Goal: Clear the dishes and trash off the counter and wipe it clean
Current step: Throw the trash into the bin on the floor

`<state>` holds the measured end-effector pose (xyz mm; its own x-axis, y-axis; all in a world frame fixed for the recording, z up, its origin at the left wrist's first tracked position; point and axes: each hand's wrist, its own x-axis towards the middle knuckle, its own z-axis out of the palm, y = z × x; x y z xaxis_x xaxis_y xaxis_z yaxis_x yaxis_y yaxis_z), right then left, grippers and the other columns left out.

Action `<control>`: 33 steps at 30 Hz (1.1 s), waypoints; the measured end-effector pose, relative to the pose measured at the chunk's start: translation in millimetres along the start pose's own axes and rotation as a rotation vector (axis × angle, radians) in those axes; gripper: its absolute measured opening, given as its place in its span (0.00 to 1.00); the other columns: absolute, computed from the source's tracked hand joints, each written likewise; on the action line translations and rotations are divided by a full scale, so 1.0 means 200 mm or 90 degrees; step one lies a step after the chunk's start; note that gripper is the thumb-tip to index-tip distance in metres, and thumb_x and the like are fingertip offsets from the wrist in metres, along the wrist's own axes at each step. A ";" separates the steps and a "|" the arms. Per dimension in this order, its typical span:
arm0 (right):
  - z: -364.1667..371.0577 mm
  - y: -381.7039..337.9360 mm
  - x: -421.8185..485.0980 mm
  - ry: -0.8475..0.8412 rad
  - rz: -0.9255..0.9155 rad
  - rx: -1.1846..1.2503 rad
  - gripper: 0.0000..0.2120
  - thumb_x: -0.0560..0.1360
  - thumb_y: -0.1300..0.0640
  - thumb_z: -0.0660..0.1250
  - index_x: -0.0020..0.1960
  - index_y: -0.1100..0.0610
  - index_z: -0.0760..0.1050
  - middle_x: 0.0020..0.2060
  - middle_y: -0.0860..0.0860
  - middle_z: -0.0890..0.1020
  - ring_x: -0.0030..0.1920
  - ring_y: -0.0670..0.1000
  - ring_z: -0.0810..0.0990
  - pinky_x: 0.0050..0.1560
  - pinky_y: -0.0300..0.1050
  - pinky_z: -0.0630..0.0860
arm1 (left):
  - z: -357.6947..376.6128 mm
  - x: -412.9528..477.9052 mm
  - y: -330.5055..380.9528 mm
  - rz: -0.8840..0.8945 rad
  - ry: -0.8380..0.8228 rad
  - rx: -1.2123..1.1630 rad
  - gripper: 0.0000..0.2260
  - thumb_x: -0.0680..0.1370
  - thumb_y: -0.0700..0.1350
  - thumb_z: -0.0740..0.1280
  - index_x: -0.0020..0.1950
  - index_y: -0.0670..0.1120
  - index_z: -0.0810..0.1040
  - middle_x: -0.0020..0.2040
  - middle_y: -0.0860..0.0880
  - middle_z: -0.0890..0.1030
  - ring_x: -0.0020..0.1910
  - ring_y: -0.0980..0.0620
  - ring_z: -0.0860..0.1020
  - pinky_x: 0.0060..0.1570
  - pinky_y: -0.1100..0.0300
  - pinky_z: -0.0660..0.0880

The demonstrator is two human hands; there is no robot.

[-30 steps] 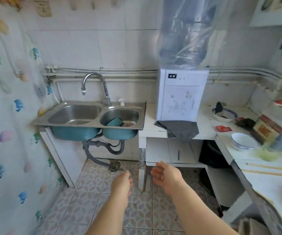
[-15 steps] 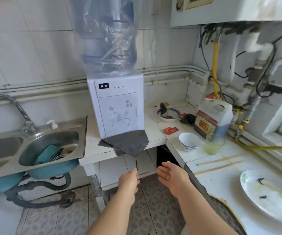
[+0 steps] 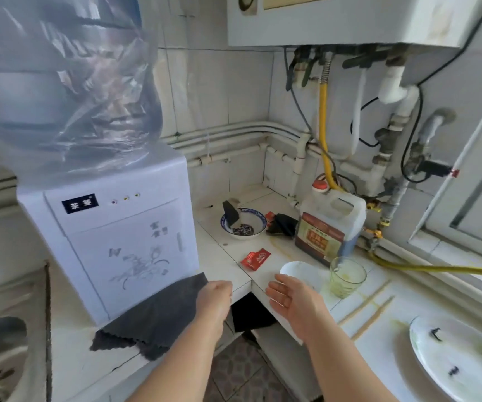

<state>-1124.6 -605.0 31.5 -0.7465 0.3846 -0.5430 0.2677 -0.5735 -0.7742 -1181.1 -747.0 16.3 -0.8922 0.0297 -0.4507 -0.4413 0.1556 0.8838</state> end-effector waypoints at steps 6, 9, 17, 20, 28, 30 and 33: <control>-0.12 -0.14 0.21 0.031 -0.051 0.008 0.07 0.80 0.61 0.60 0.54 0.62 0.75 0.46 0.57 0.81 0.45 0.55 0.81 0.46 0.47 0.77 | 0.25 0.25 0.09 0.049 -0.038 0.136 0.10 0.77 0.46 0.62 0.55 0.47 0.79 0.46 0.49 0.78 0.45 0.49 0.76 0.45 0.59 0.72; -0.16 -0.24 0.33 0.035 -0.059 0.006 0.06 0.80 0.61 0.60 0.52 0.61 0.75 0.48 0.58 0.81 0.48 0.55 0.81 0.48 0.46 0.77 | 0.37 0.32 0.15 0.092 -0.062 0.199 0.12 0.79 0.48 0.61 0.60 0.48 0.77 0.50 0.51 0.78 0.46 0.52 0.76 0.46 0.60 0.72; -0.10 -0.44 0.70 0.030 -0.073 -0.050 0.08 0.79 0.59 0.63 0.56 0.60 0.76 0.50 0.58 0.82 0.50 0.56 0.82 0.54 0.50 0.78 | 0.56 0.63 0.24 0.213 -0.038 0.516 0.14 0.80 0.49 0.60 0.62 0.48 0.76 0.59 0.48 0.79 0.57 0.47 0.77 0.54 0.56 0.73; -0.09 -0.45 0.79 0.035 -0.062 -0.074 0.07 0.79 0.60 0.63 0.55 0.60 0.76 0.49 0.57 0.82 0.50 0.55 0.82 0.55 0.50 0.78 | 0.61 0.71 0.21 0.245 -0.018 0.640 0.12 0.80 0.49 0.58 0.58 0.47 0.76 0.58 0.48 0.77 0.57 0.47 0.74 0.52 0.54 0.74; 0.00 -0.49 0.99 0.055 -0.059 -0.138 0.06 0.79 0.60 0.61 0.52 0.56 0.77 0.45 0.54 0.81 0.48 0.53 0.80 0.55 0.48 0.75 | 0.69 0.90 0.13 0.271 -0.061 0.875 0.18 0.78 0.39 0.60 0.68 0.46 0.66 0.63 0.47 0.70 0.62 0.47 0.70 0.56 0.55 0.71; 0.05 -0.50 1.03 0.064 -0.057 -0.184 0.09 0.79 0.59 0.61 0.56 0.57 0.77 0.46 0.53 0.81 0.49 0.53 0.79 0.56 0.47 0.75 | 0.69 0.92 0.13 0.287 -0.089 0.860 0.17 0.78 0.38 0.58 0.66 0.46 0.68 0.62 0.48 0.72 0.61 0.49 0.72 0.55 0.57 0.72; 0.14 -0.53 1.12 0.079 -0.088 -0.301 0.12 0.79 0.58 0.61 0.61 0.55 0.76 0.49 0.50 0.80 0.49 0.49 0.77 0.51 0.41 0.74 | 0.69 0.95 0.21 0.314 -0.116 0.679 0.08 0.80 0.40 0.55 0.55 0.47 0.71 0.54 0.49 0.76 0.54 0.49 0.77 0.46 0.58 0.71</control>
<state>-1336.3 -479.0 0.6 -0.7235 0.5337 -0.4379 0.4399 -0.1325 -0.8882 -1355.0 -598.9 -49.7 -0.8781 0.4439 -0.1785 0.3261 0.8283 0.4556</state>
